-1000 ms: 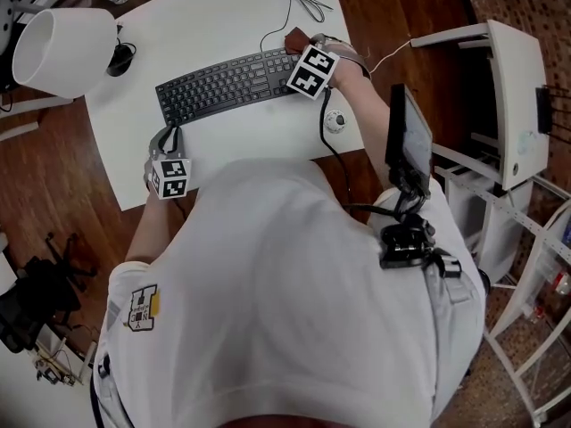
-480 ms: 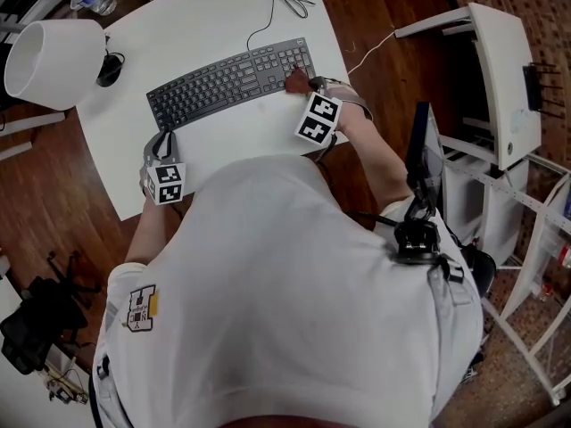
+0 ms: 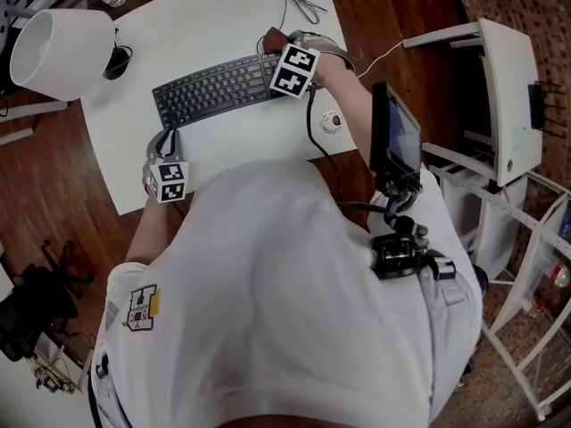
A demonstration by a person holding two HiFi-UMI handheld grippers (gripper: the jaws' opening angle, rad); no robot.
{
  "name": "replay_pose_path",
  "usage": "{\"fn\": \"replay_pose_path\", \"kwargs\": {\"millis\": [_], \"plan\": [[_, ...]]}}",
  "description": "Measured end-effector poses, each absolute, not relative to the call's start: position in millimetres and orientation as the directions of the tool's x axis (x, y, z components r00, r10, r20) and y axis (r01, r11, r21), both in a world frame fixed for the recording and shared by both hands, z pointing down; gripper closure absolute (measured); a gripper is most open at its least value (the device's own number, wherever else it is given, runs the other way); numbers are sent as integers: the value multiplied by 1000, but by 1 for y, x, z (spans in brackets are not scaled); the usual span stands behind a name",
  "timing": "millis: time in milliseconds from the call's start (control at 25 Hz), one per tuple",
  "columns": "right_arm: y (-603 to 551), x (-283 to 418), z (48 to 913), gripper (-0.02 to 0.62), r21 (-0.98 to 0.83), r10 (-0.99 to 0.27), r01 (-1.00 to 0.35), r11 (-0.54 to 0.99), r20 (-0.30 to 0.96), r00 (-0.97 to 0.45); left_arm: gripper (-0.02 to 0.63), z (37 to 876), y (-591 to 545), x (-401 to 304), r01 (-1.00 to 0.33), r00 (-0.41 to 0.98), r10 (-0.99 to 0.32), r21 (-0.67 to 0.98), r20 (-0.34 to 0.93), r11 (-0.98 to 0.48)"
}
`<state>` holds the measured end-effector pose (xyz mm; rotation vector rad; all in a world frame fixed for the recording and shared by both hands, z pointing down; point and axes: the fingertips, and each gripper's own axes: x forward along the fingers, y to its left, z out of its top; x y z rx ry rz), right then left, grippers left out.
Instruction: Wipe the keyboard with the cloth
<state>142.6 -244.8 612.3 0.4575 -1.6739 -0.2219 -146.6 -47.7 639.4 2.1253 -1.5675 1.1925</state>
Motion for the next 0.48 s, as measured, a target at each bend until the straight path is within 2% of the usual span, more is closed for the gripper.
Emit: {"fn": "replay_pose_path", "kwargs": {"millis": [480], "plan": [[-130, 156, 628, 508, 273, -282, -98, 957, 955, -91, 568, 639, -47, -149, -871, 126, -687, -251, 716, -422]]}}
